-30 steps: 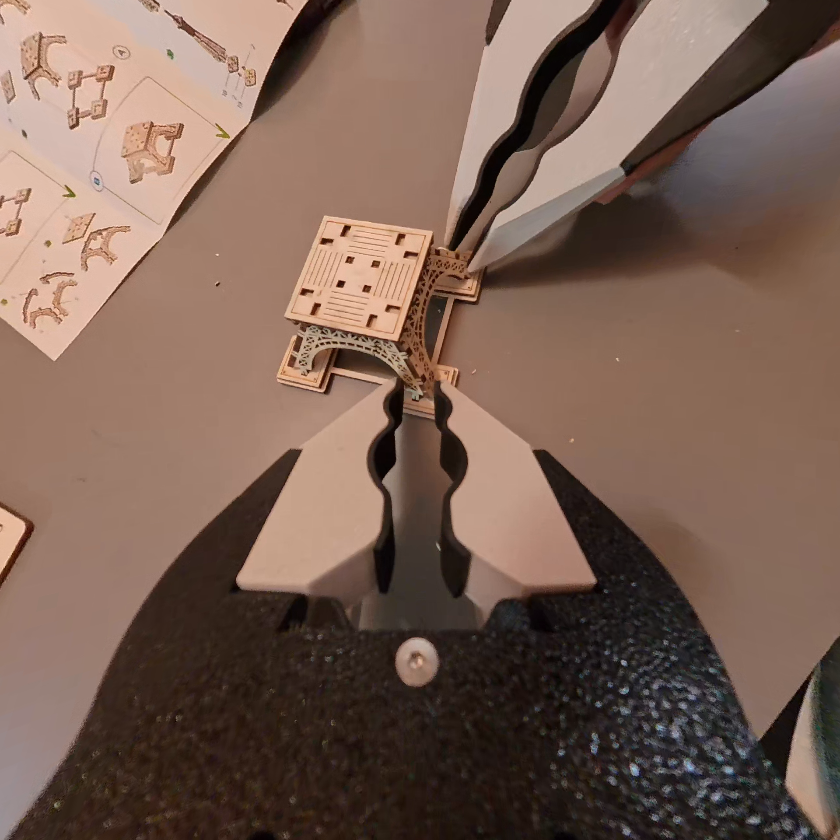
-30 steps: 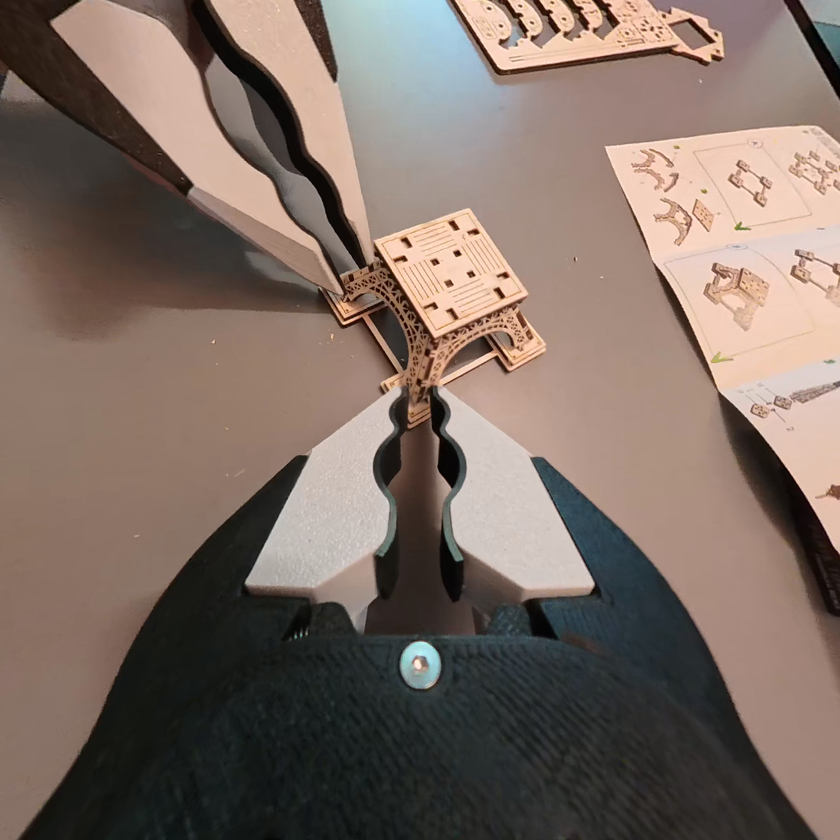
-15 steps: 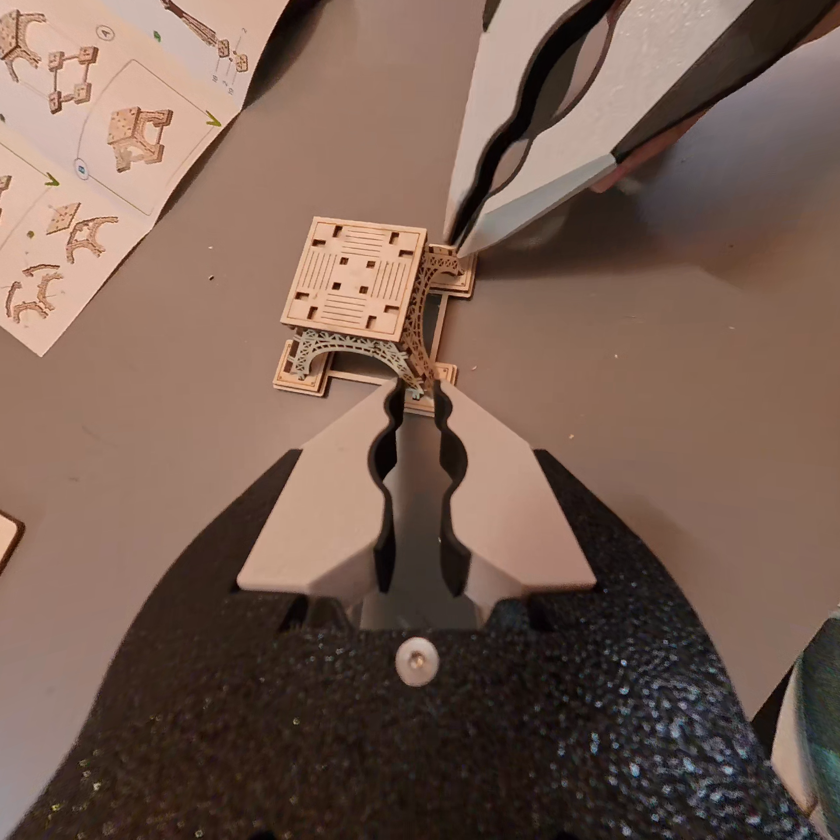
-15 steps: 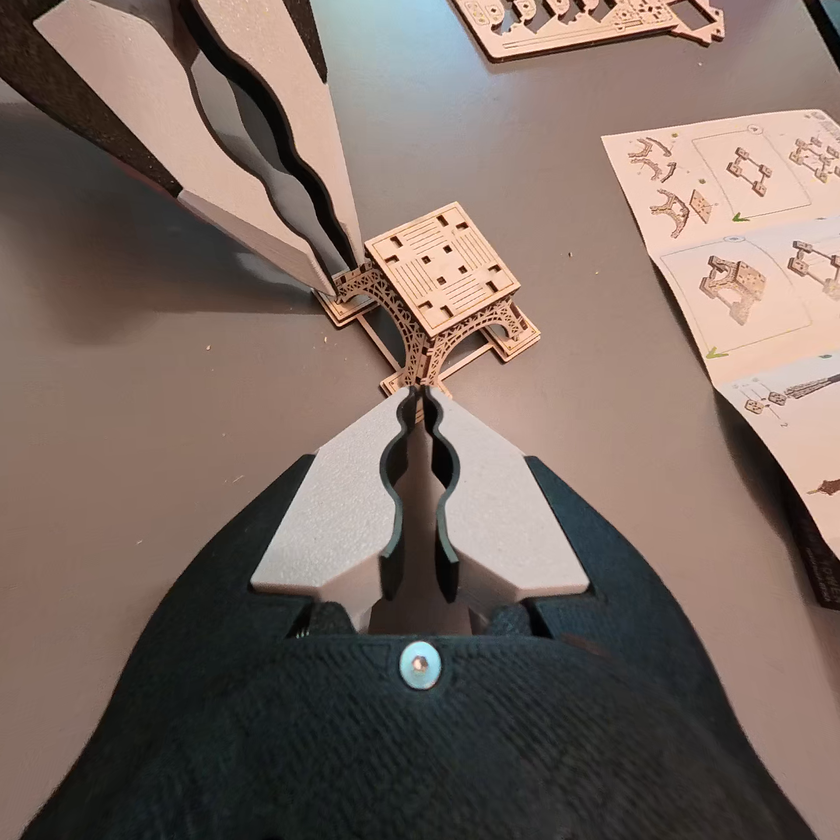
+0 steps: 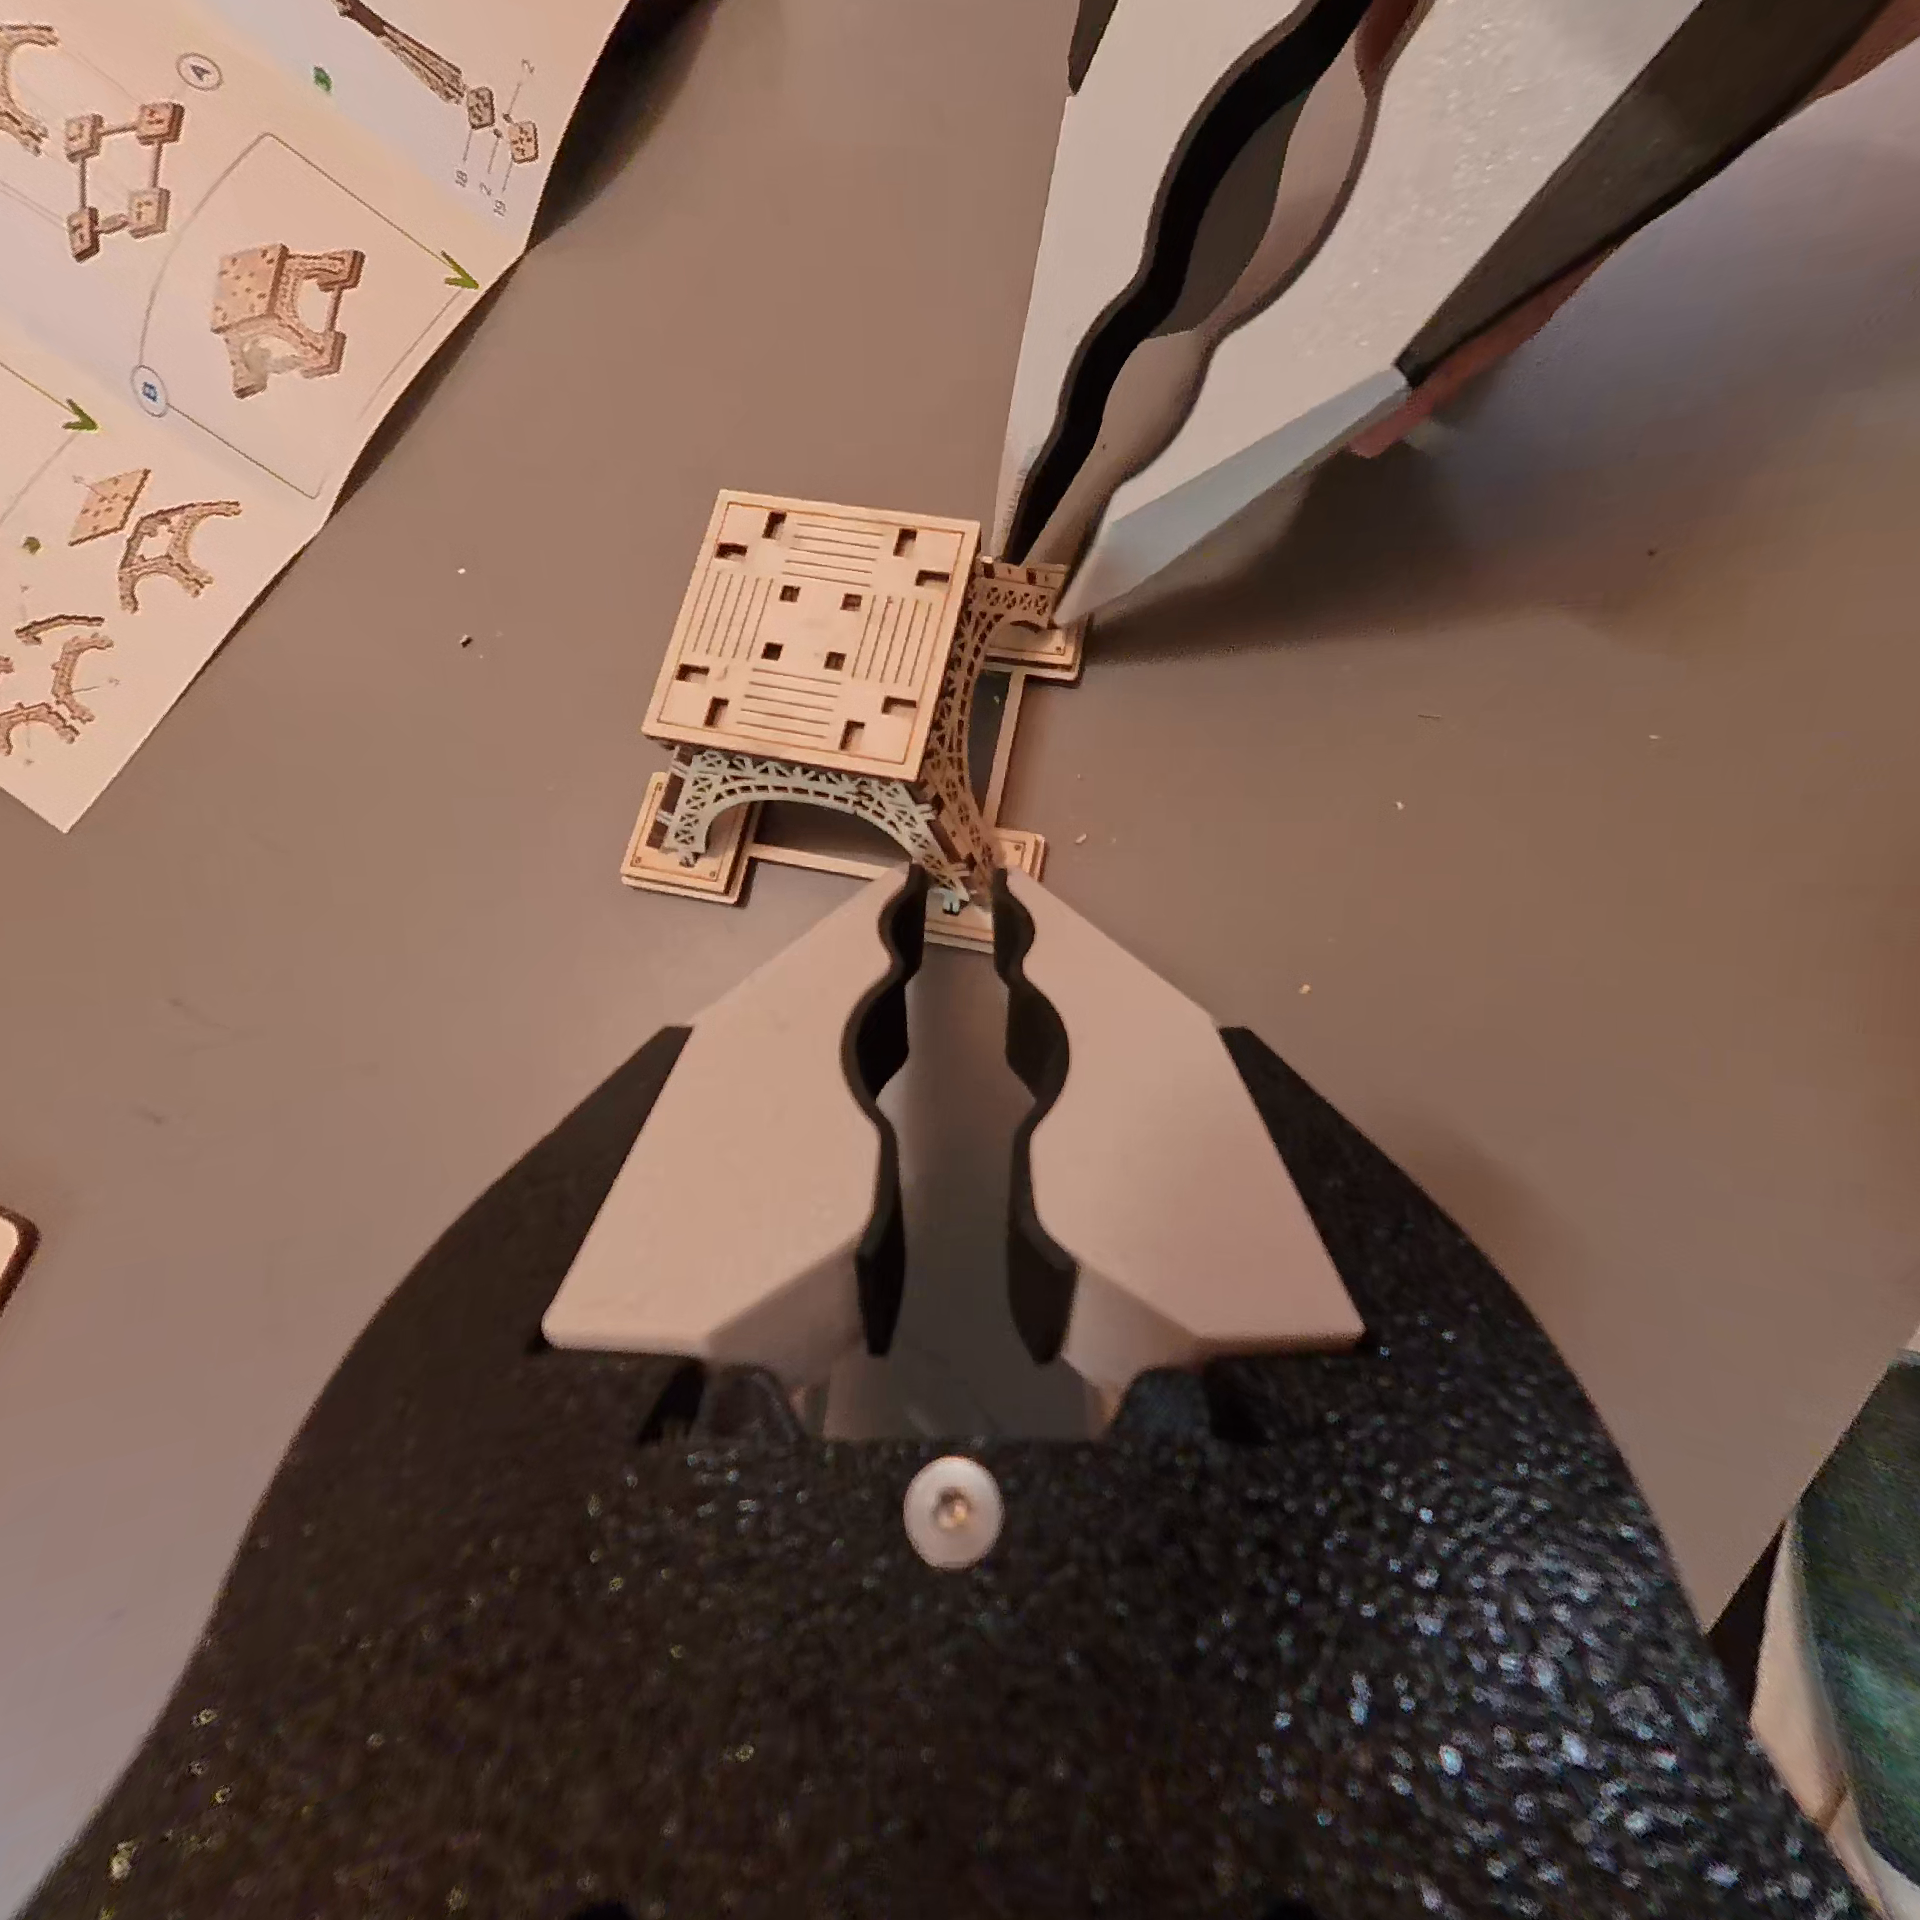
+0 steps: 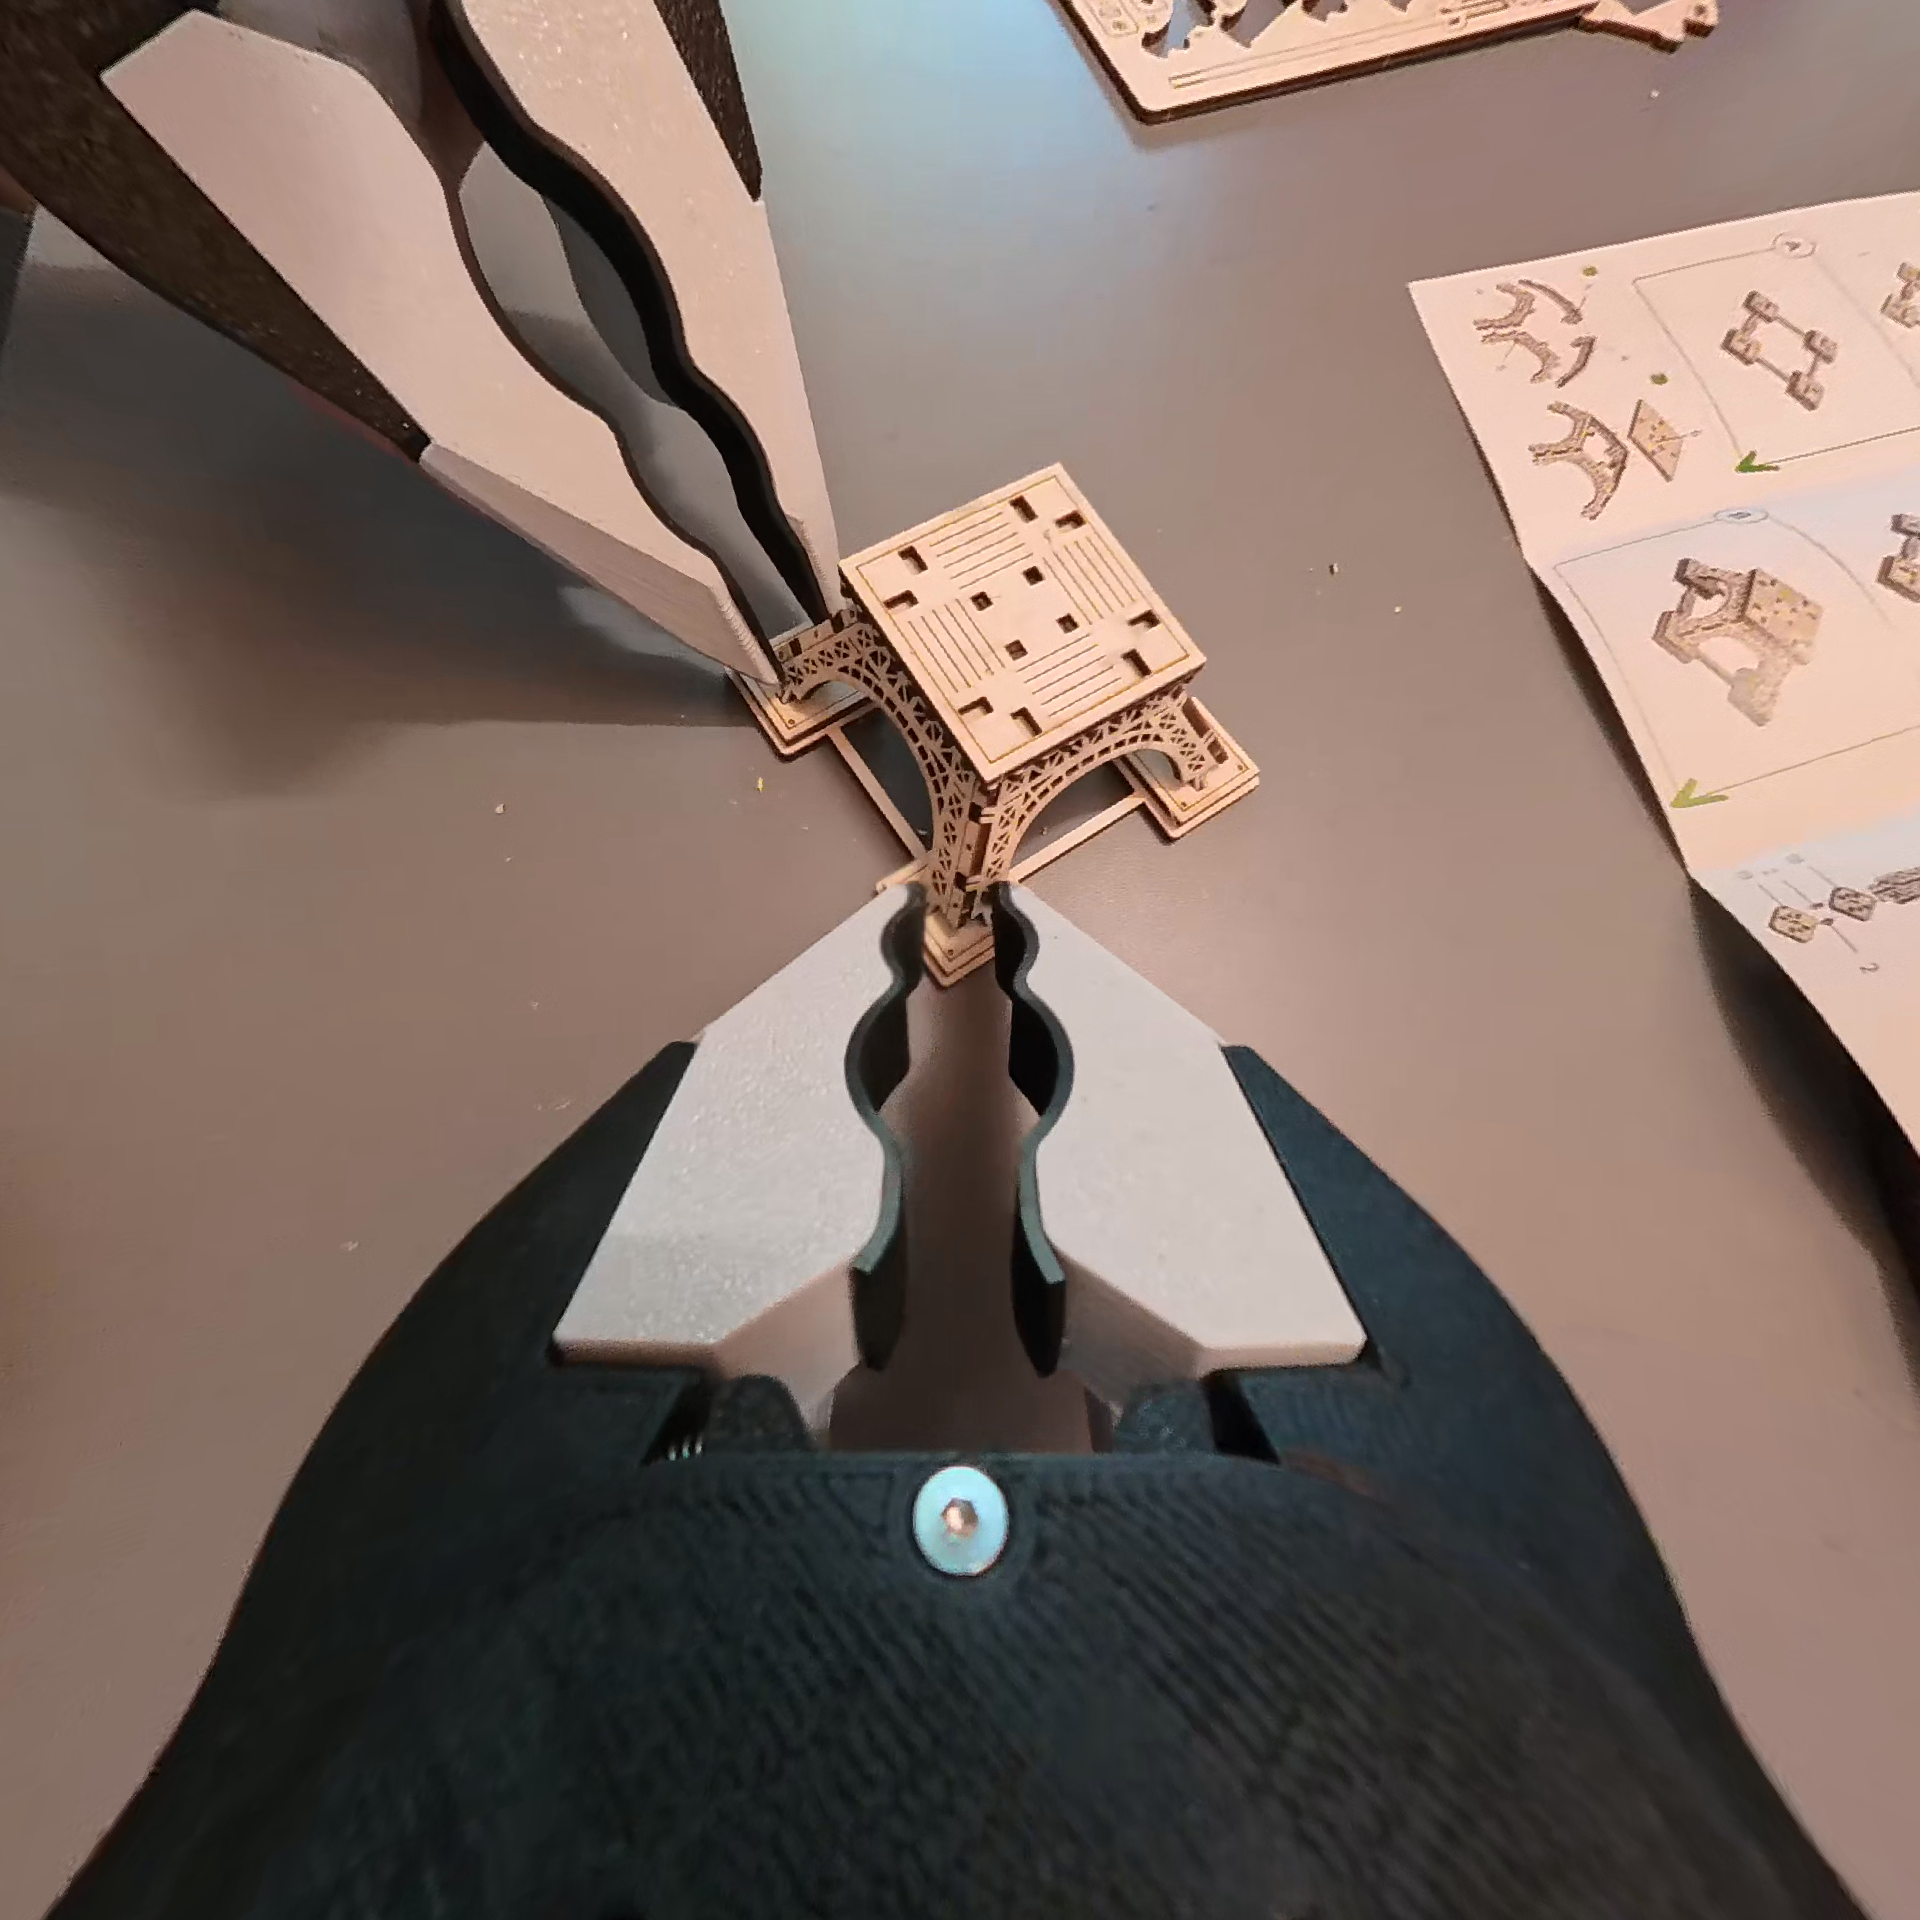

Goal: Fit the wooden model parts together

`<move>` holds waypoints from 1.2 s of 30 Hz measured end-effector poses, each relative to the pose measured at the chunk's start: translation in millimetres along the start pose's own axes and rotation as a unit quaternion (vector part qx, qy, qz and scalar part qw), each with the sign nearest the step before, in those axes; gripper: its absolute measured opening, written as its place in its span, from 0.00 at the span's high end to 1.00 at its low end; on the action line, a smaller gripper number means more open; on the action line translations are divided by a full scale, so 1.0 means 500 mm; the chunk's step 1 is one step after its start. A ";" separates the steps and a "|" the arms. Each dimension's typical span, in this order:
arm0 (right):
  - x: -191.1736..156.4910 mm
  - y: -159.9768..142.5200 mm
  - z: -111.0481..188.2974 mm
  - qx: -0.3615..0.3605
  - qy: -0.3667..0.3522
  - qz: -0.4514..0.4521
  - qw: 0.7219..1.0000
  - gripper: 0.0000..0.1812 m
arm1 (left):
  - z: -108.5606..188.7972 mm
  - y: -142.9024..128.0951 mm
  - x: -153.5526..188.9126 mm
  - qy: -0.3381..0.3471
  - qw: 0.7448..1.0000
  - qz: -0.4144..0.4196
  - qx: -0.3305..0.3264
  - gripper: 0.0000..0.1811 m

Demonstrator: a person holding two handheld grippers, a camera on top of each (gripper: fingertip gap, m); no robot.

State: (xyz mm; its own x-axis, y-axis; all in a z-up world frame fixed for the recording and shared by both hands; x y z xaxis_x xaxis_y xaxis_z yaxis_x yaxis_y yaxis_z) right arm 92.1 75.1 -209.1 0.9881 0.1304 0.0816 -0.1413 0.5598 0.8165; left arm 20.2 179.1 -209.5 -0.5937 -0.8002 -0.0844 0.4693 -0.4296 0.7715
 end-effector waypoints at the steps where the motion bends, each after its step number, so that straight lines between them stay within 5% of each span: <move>1: 0.001 0.000 0.000 -0.001 -0.003 0.000 1.000 0.95 | 0.000 0.000 0.000 -0.001 1.000 -0.001 -0.001 0.95; 36: -0.004 0.012 -0.005 -0.096 -0.019 0.014 0.995 0.96 | -0.004 0.012 -0.012 -0.042 0.997 -0.004 -0.061 0.95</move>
State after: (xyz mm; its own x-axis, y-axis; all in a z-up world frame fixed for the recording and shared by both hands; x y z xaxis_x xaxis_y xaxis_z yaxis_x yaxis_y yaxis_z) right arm 89.2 80.2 -205.8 0.9847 0.1193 0.1267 -0.1739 0.7026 0.6900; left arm 27.8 180.4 -205.7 -0.6480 -0.7609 -0.0342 0.5364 -0.4878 0.6888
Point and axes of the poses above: each gripper's, where its closed fingertips meet, z back along the fingers, y out of its top, x = y × z across the jaws, the point moved 6 cm from there along z, back along the fingers, and after that the axes turned 7 degrees about x, right-handed, at the moved point
